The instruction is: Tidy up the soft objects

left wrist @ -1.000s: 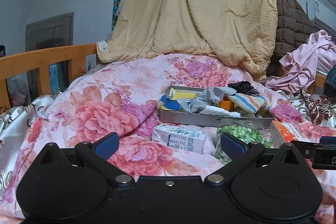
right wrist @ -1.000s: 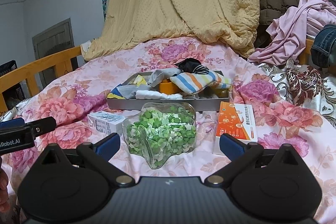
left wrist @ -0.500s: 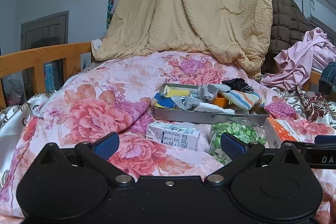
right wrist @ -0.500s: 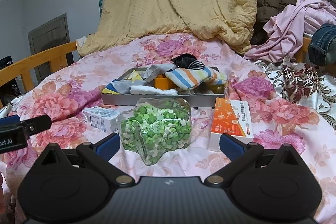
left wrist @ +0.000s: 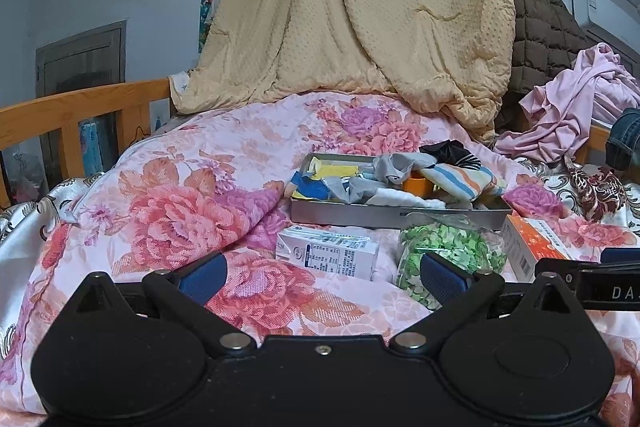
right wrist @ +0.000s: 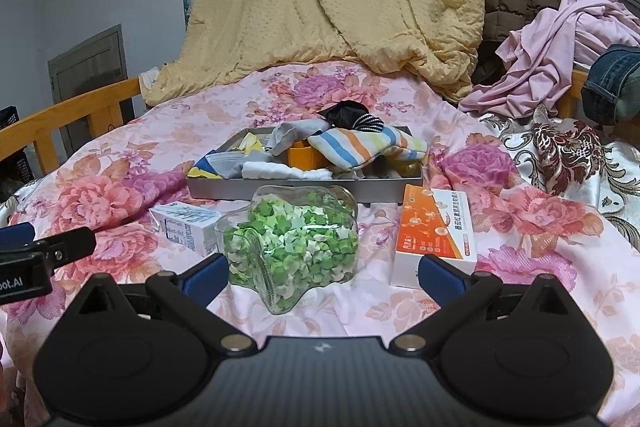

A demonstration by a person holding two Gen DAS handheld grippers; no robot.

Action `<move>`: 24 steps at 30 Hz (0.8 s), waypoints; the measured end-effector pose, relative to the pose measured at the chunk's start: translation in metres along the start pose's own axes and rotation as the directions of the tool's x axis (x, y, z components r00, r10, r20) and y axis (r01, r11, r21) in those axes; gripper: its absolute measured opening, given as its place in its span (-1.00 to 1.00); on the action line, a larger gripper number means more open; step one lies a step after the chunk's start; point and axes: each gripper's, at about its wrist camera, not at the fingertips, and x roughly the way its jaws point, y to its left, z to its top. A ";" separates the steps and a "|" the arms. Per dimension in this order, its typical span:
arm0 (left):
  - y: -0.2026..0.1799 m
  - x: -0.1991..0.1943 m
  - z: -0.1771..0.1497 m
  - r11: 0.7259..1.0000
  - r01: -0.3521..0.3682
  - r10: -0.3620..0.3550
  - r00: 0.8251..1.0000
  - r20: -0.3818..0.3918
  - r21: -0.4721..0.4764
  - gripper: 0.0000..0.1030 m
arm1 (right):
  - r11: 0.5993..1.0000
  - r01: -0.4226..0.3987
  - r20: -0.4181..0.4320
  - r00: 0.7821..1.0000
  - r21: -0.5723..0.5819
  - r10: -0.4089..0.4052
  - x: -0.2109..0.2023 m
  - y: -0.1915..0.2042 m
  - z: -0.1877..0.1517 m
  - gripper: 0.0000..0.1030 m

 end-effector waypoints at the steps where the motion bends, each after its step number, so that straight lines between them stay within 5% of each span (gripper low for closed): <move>1: 0.000 0.000 0.000 1.000 -0.001 0.001 1.000 0.001 -0.001 0.98 | 1.000 0.001 0.001 1.000 -0.001 -0.001 0.000 0.000 0.000 0.99; 24: 0.000 0.001 0.000 1.000 -0.002 0.002 1.000 0.001 0.016 0.98 | 1.000 0.000 0.000 1.000 -0.006 0.000 0.000 0.001 0.000 0.99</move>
